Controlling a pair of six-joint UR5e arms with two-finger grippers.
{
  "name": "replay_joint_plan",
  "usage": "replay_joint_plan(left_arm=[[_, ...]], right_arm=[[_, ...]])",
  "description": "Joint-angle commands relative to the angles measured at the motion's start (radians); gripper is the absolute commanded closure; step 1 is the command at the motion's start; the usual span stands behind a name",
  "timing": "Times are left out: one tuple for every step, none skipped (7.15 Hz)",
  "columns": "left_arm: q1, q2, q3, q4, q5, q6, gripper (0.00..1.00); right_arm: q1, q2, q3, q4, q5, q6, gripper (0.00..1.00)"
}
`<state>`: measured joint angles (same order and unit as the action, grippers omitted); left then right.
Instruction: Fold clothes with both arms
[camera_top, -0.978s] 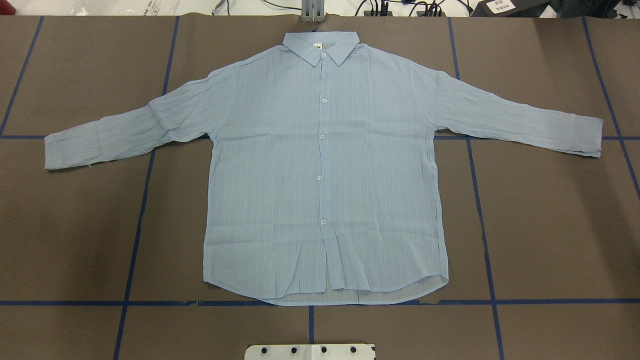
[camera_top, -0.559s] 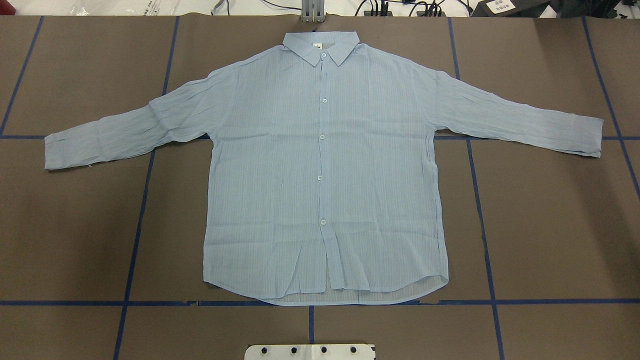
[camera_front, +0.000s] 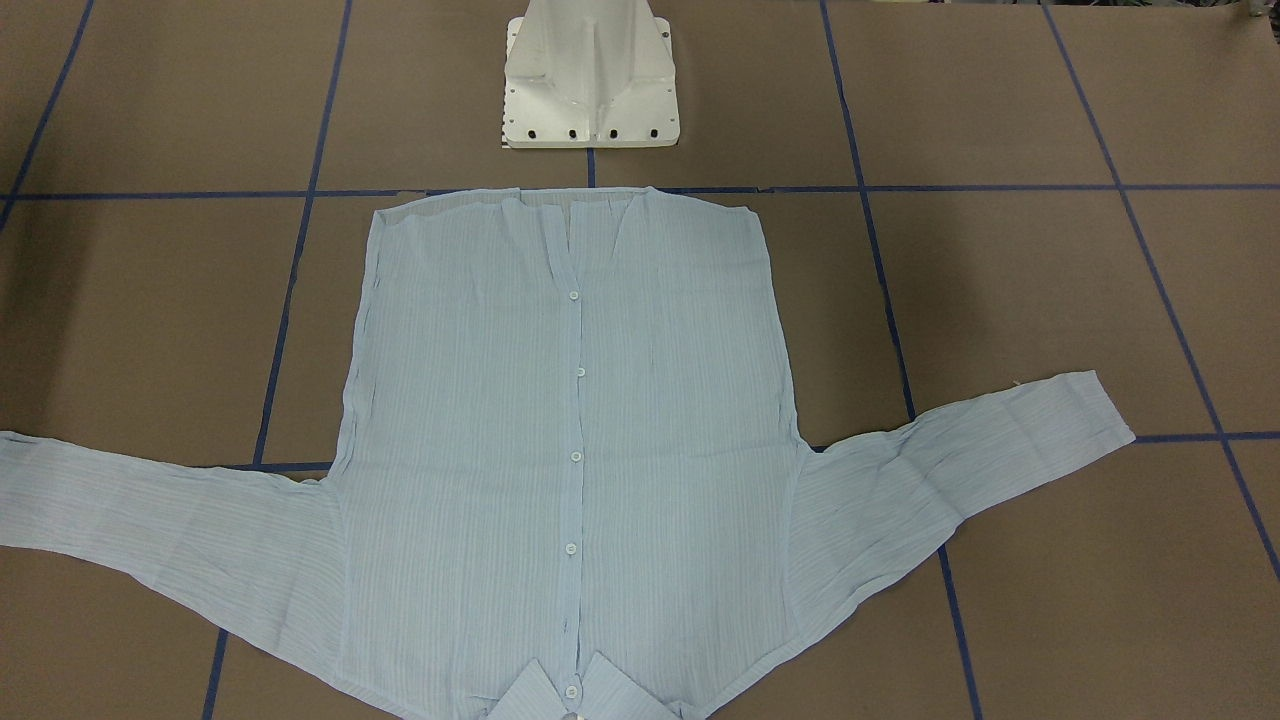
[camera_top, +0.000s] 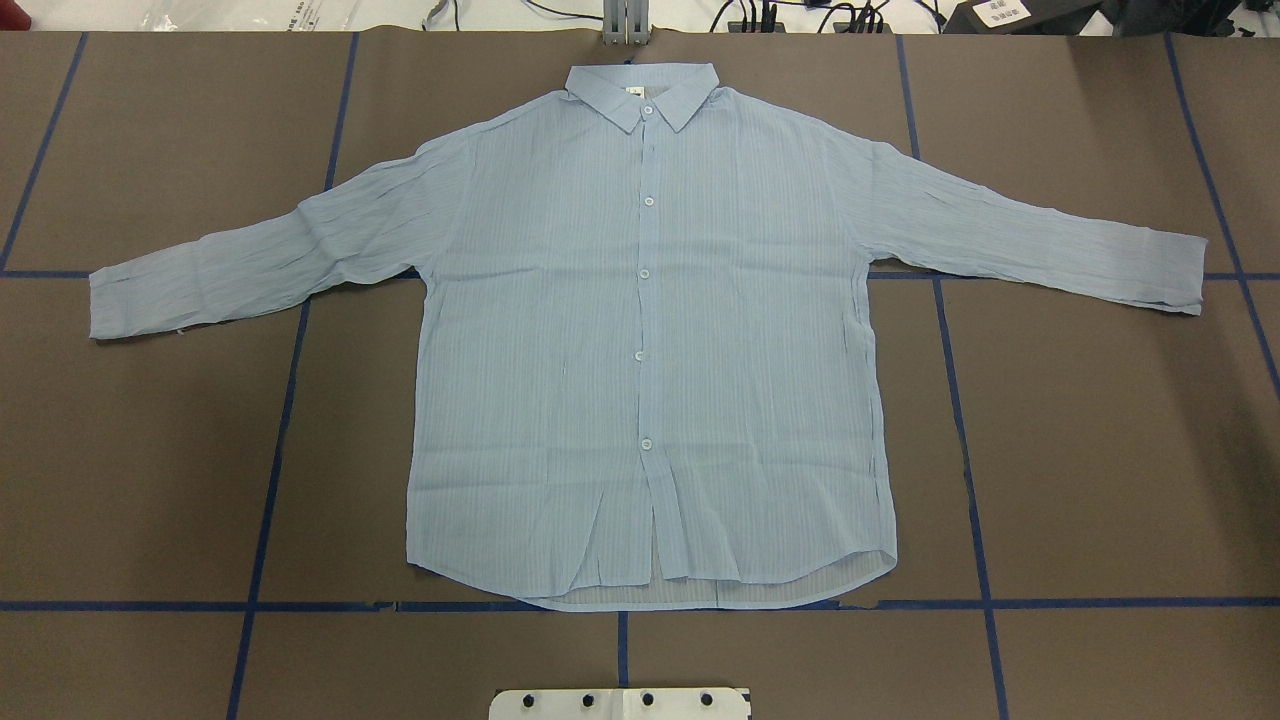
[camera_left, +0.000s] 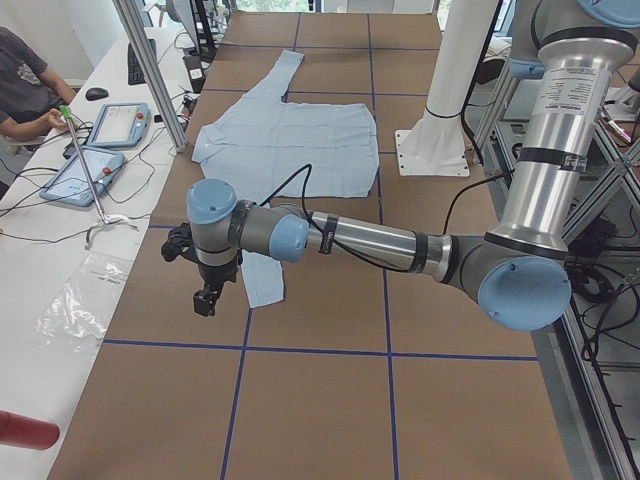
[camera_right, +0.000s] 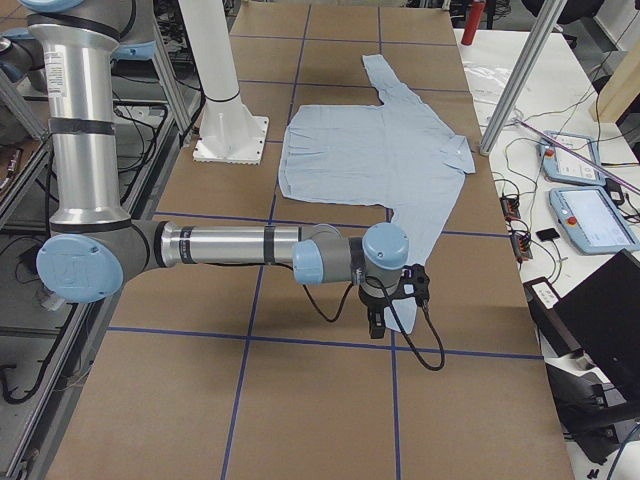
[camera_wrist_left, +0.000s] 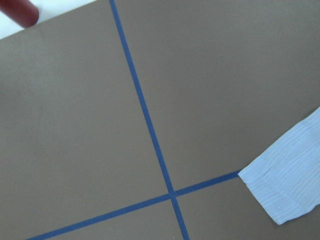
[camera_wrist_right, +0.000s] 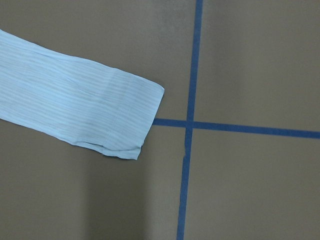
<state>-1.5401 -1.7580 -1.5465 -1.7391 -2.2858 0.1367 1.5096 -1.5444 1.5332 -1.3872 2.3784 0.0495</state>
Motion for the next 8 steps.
replay_joint_plan(left_arm=[[0.003,-0.001,0.014,-0.062,-0.006,0.000,0.00],[0.014,0.003,0.014,-0.065,-0.003,0.001,0.00],[0.014,0.006,0.016,-0.074,-0.004,0.003,0.00],[0.014,0.006,0.016,-0.079,-0.004,0.001,0.00],[0.014,0.006,0.014,-0.080,-0.006,0.000,0.00],[0.014,0.006,0.011,-0.079,-0.006,0.000,0.00],[0.014,0.006,0.011,-0.079,-0.026,0.000,0.00],[0.014,0.006,0.011,-0.079,-0.034,0.000,0.00]], right_arm=[[-0.026,0.053,-0.149,0.203,0.038,0.004,0.00],[-0.069,0.061,-0.150,0.247,0.016,0.006,0.00],[-0.110,0.084,-0.172,0.258,0.001,0.076,0.00],[-0.161,0.105,-0.177,0.286,-0.074,0.180,0.00],[-0.199,0.107,-0.227,0.391,-0.111,0.187,0.00],[-0.210,0.116,-0.275,0.477,-0.110,0.200,0.00],[-0.221,0.118,-0.306,0.485,-0.107,0.207,0.00],[-0.223,0.118,-0.318,0.502,-0.105,0.207,0.00]])
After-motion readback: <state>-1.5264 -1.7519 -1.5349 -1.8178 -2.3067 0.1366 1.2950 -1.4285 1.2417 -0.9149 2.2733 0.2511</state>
